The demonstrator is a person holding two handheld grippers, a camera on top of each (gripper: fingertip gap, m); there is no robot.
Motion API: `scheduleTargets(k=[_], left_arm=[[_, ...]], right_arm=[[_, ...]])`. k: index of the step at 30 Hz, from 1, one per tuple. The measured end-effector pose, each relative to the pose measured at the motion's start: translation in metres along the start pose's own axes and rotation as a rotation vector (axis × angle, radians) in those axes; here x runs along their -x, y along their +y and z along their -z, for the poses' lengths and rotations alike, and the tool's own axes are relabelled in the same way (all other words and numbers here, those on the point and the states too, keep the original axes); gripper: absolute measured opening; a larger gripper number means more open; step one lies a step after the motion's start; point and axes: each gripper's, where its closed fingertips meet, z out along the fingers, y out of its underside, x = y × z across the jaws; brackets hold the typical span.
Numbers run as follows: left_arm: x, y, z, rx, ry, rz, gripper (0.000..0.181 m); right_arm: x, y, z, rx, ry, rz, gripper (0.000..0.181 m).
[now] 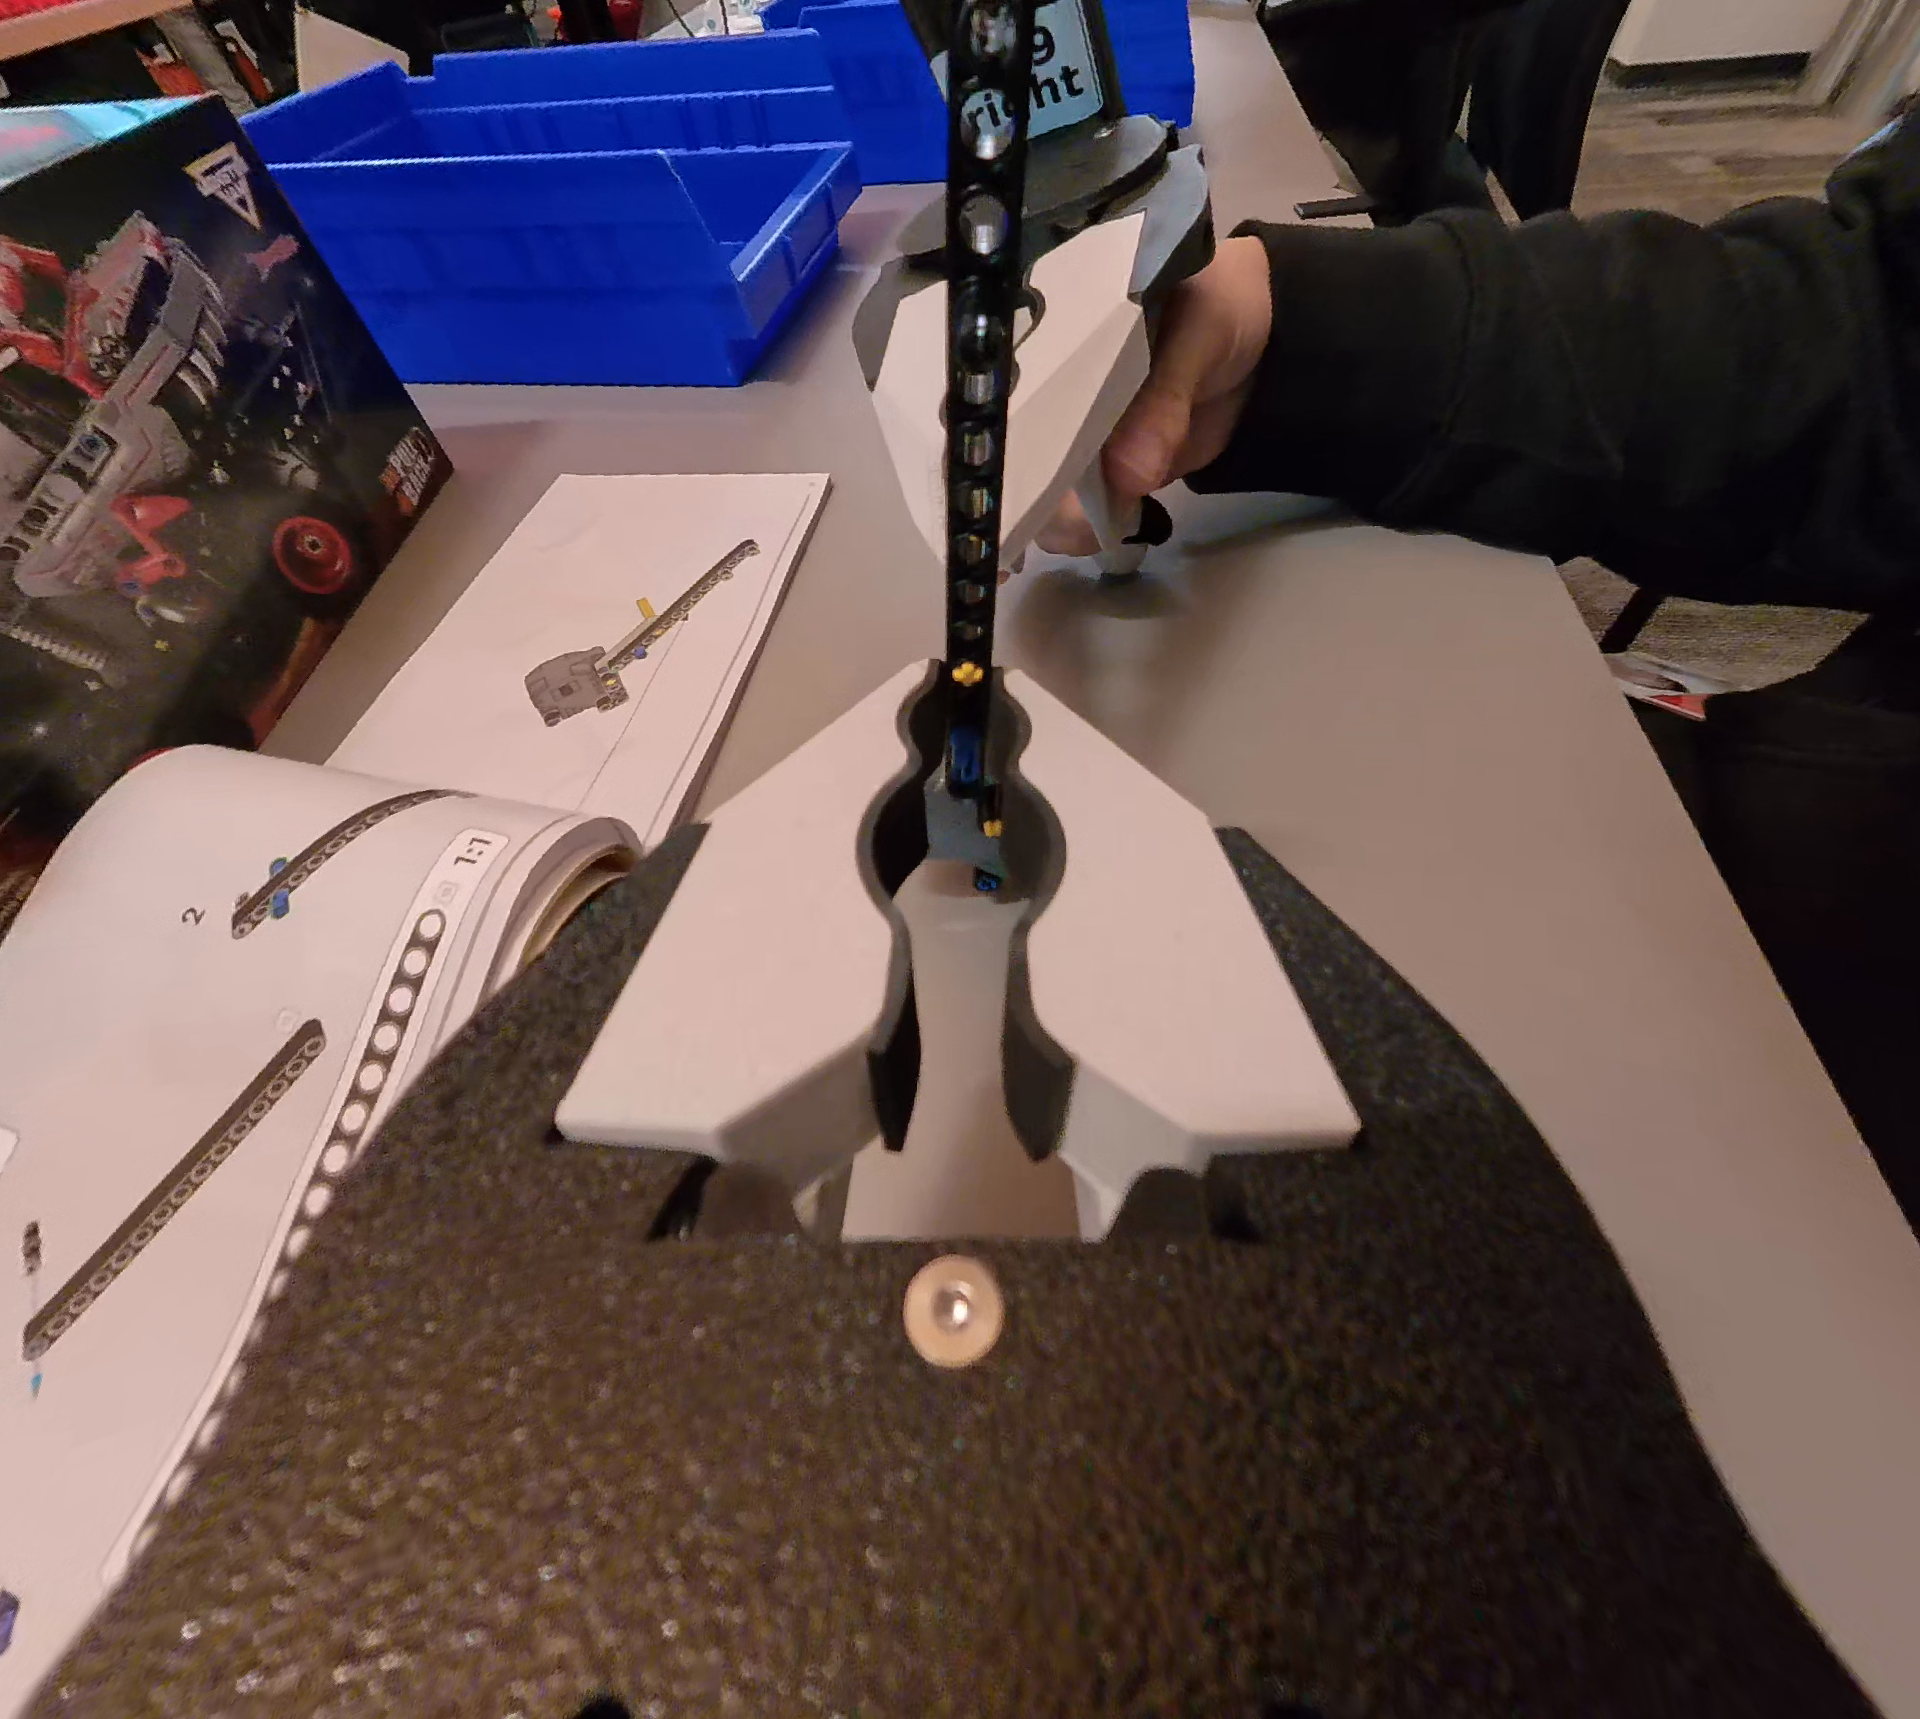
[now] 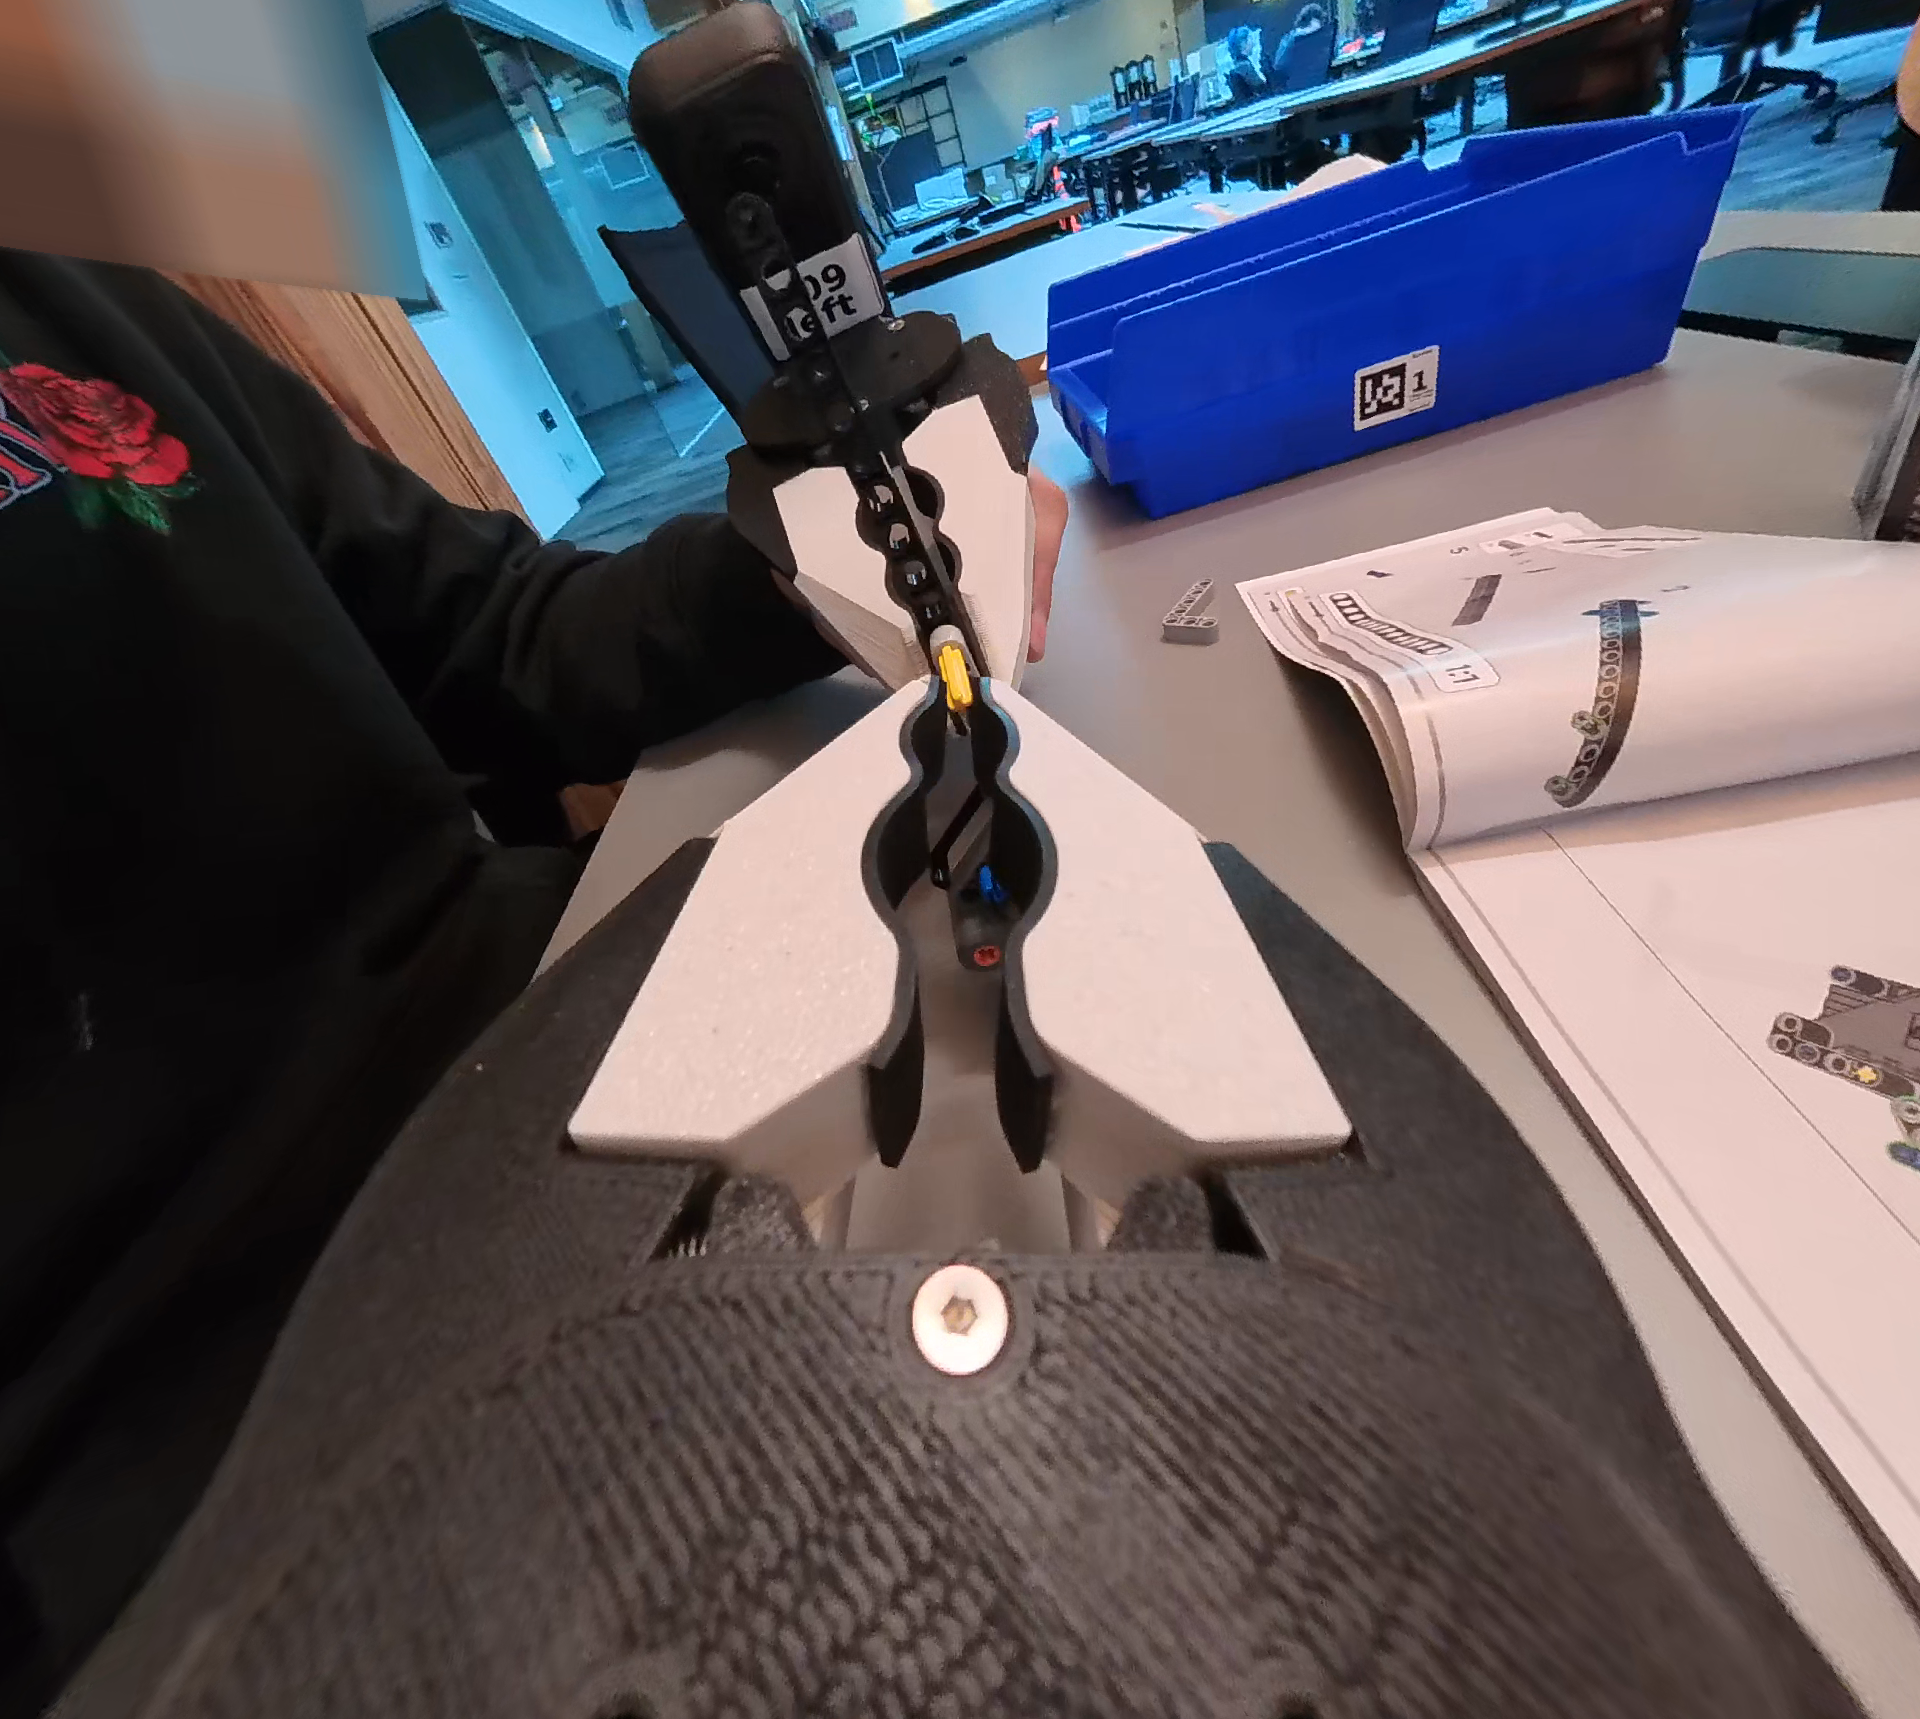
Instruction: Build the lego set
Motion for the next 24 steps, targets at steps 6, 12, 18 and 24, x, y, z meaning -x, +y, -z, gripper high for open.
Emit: scheduleTargets(k=[6,12,18,24], left_arm=[[-0.0007,0.0013,-0.0008,-0.003,0.016,0.031,0.005],[-0.0012,0.0068,-0.0013,0.016,0.028,0.04,0.005],[-0.0015,0.0097,-0.0008,0.013,0.046,0.056,0.005],[-0.0007,0.0082,-0.0025,-0.024,0.041,0.082,0.007]], right_arm=[[-0.0008,0.002,0.0009,0.019,0.019,0.066,0.002],[-0.0024,0.0075,0.0,0.076,0.06,0.193,0.002],[-0.0034,0.0077,-0.0029,0.087,0.081,0.231,0.003],[-0.002,0.0082,-0.0029,0.106,0.085,0.266,0.002]])
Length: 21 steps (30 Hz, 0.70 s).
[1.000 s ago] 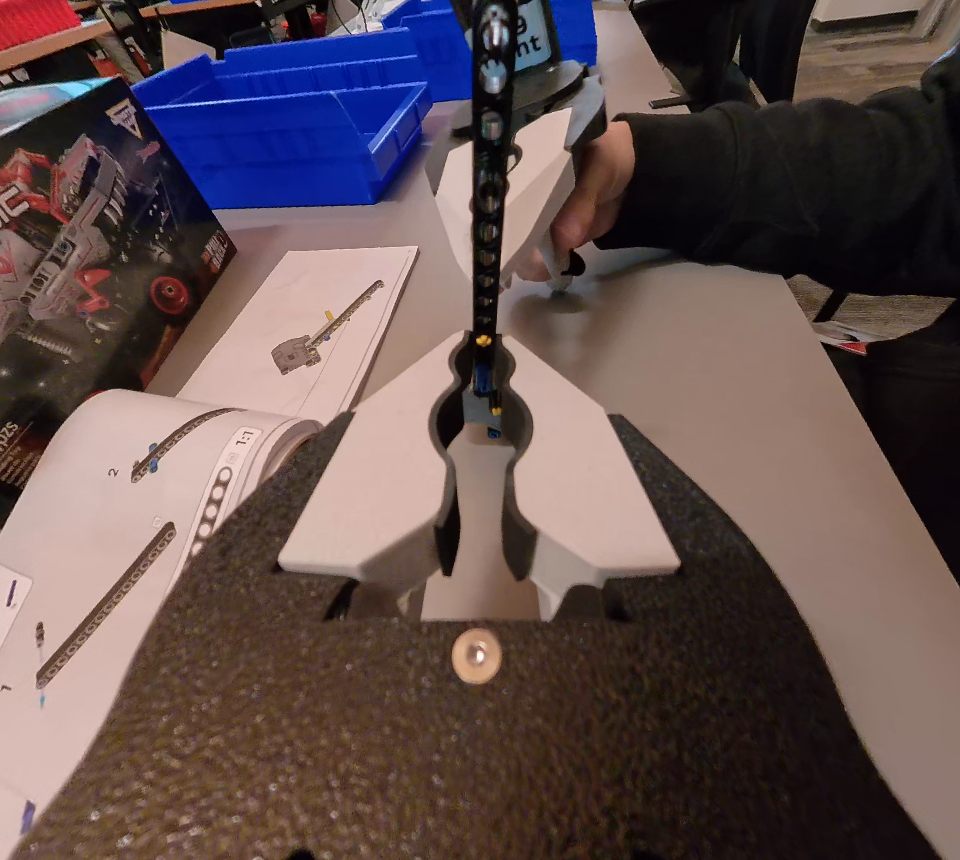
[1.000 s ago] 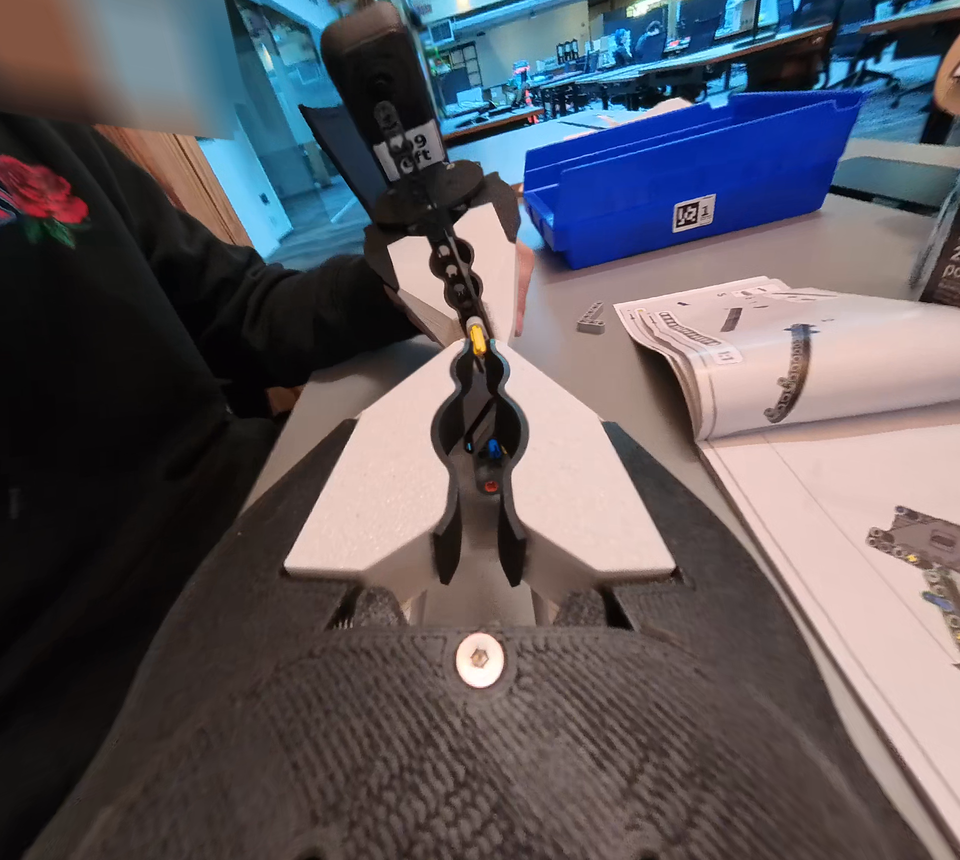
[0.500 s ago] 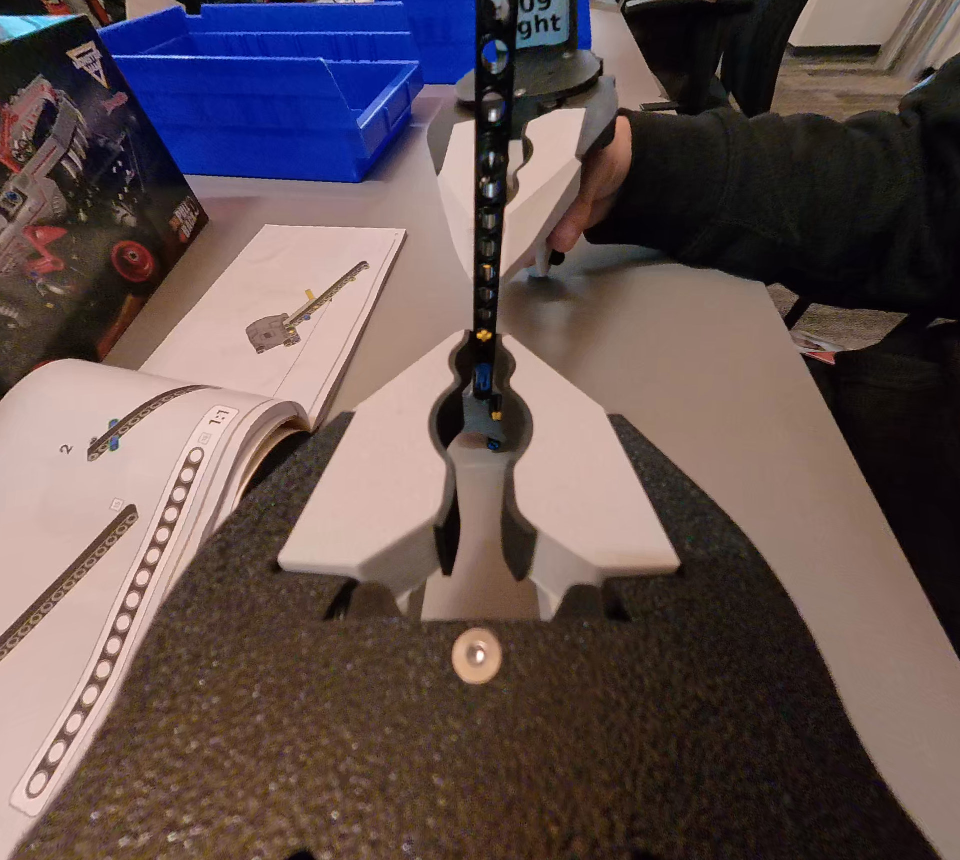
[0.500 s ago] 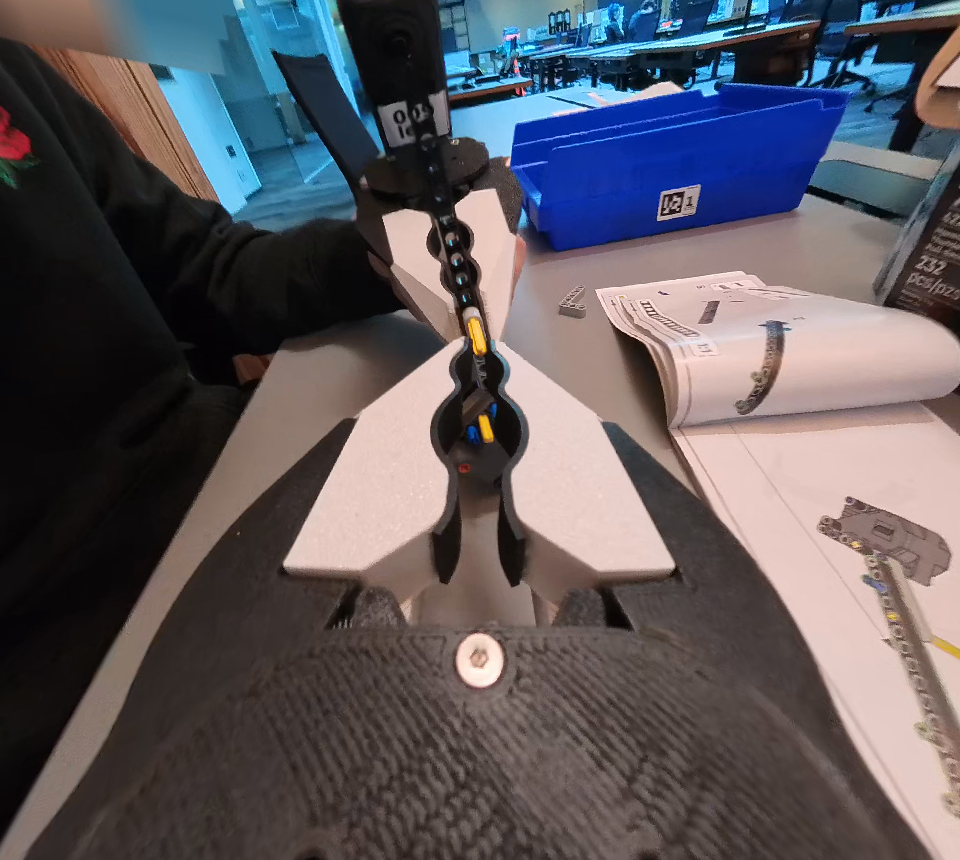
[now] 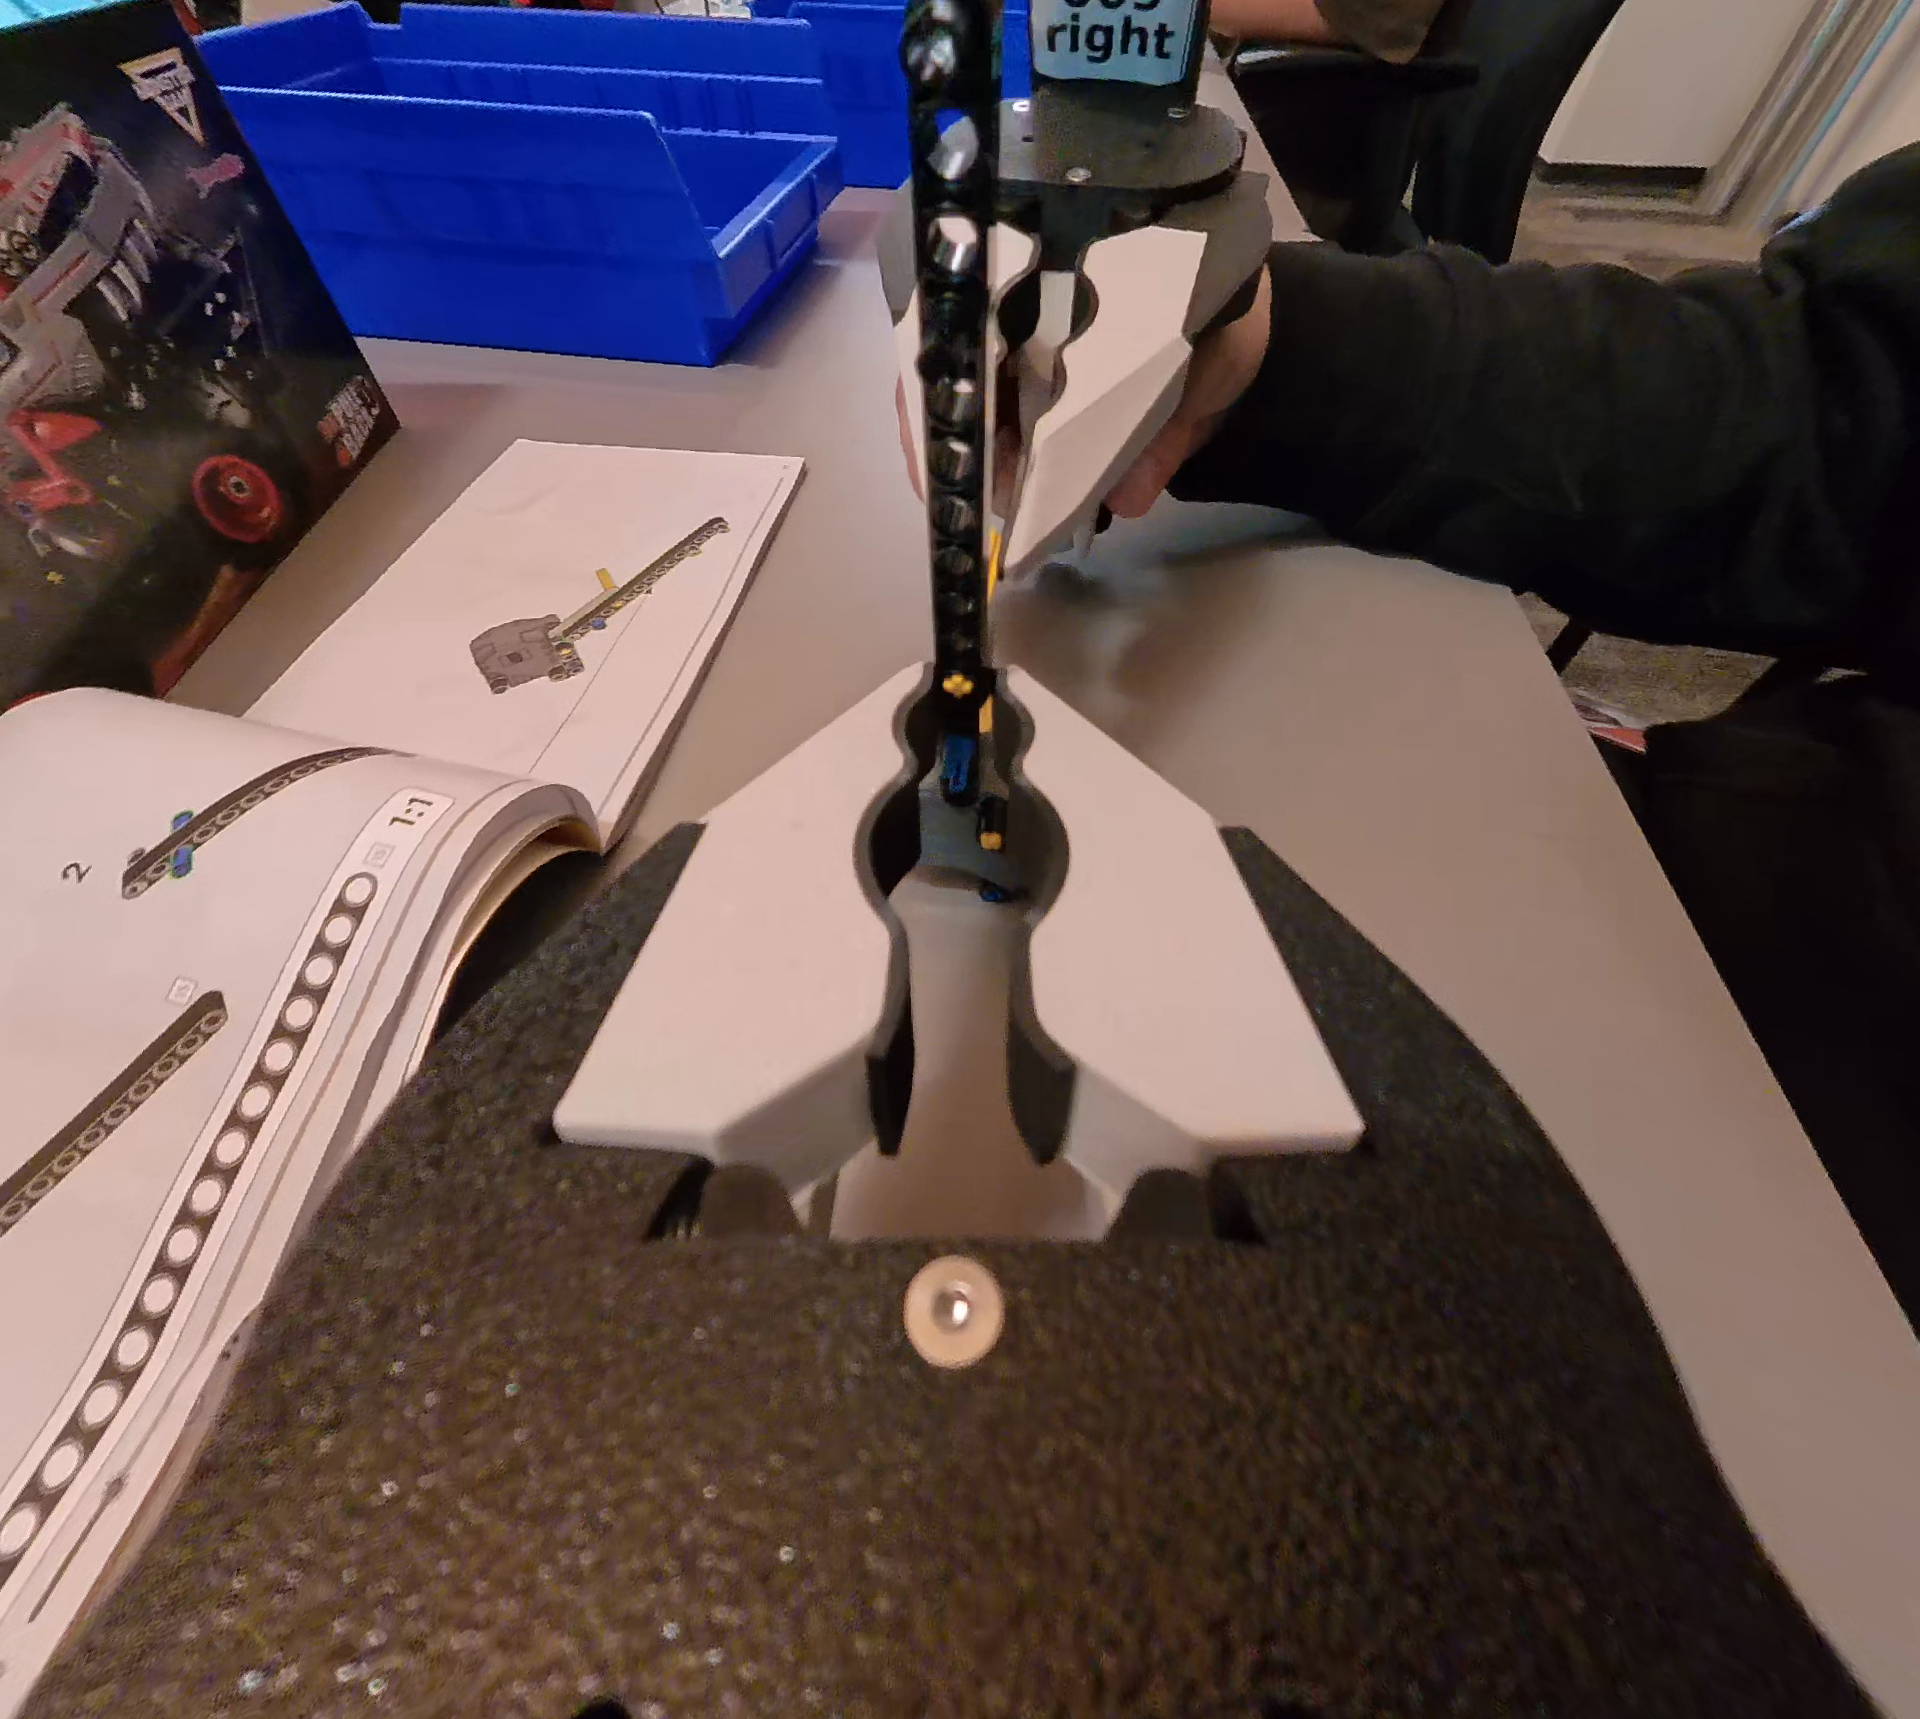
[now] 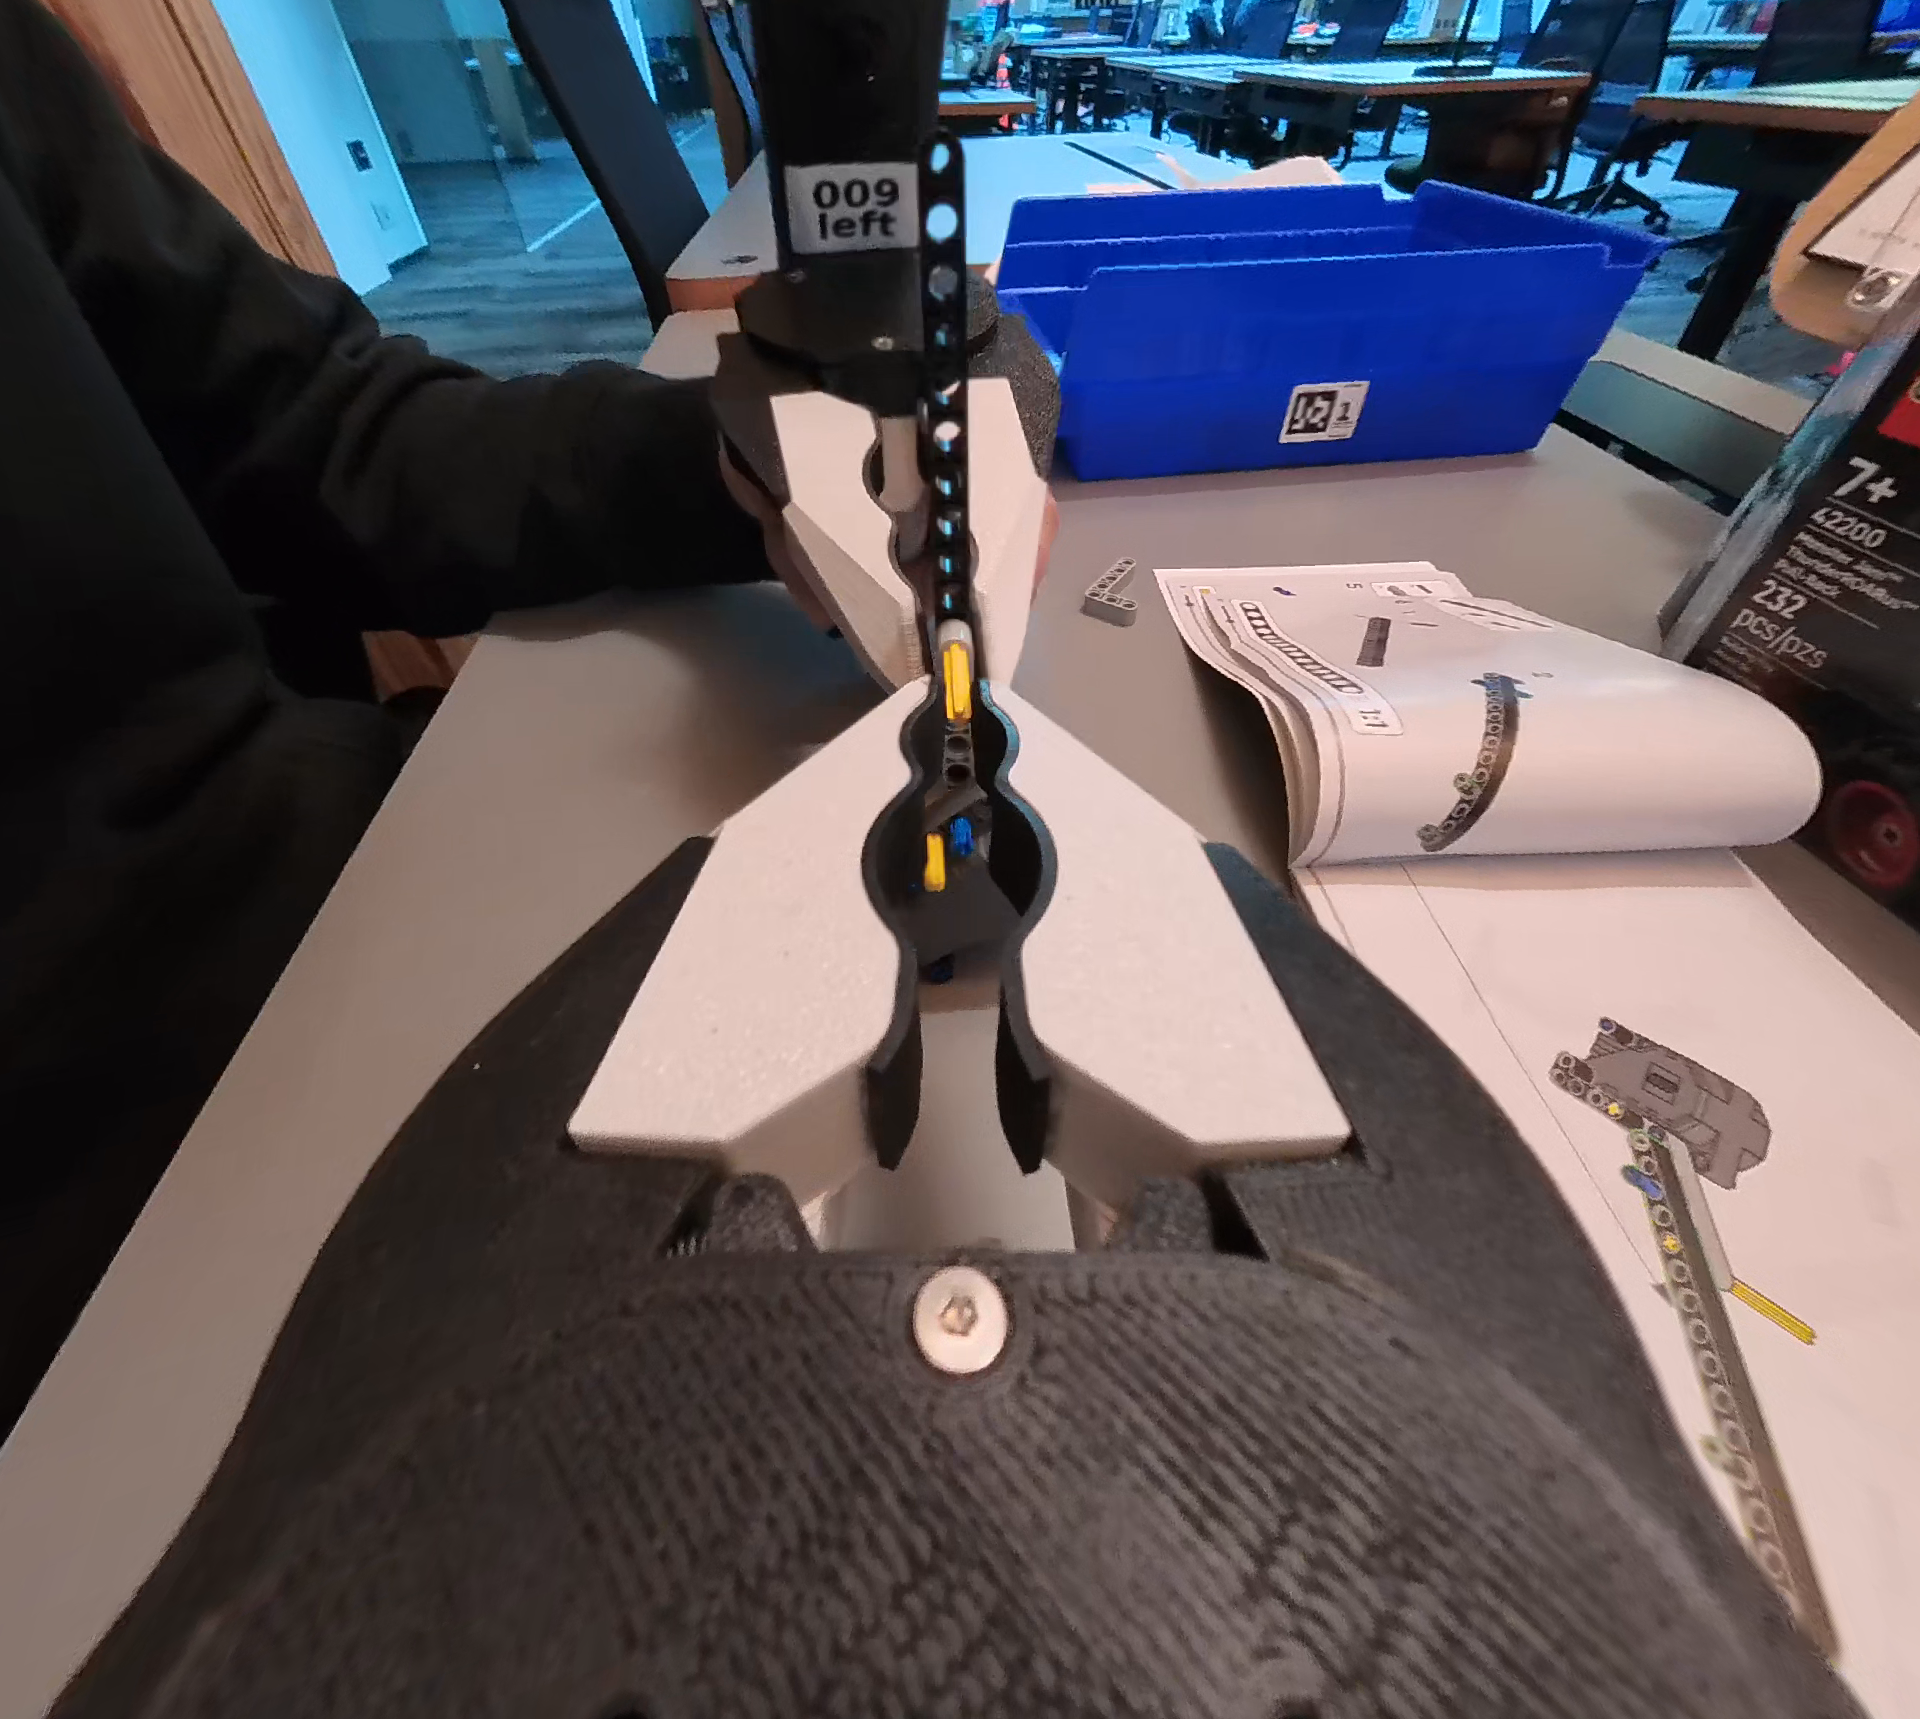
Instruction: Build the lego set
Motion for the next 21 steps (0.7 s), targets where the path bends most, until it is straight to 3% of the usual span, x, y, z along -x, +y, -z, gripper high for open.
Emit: scheduleTargets(k=[6,21], left_arm=[[-0.0014,-0.0013,-0.0015,-0.016,0.006,0.006,0.006],[-0.0036,-0.0026,-0.0014,0.027,-0.028,-0.113,0.005]], right_arm=[[0.001,-0.0021,-0.0006,-0.02,-0.014,-0.031,0.002],[0.002,0.0005,0.0025,-0.055,-0.124,-0.335,0.002]])
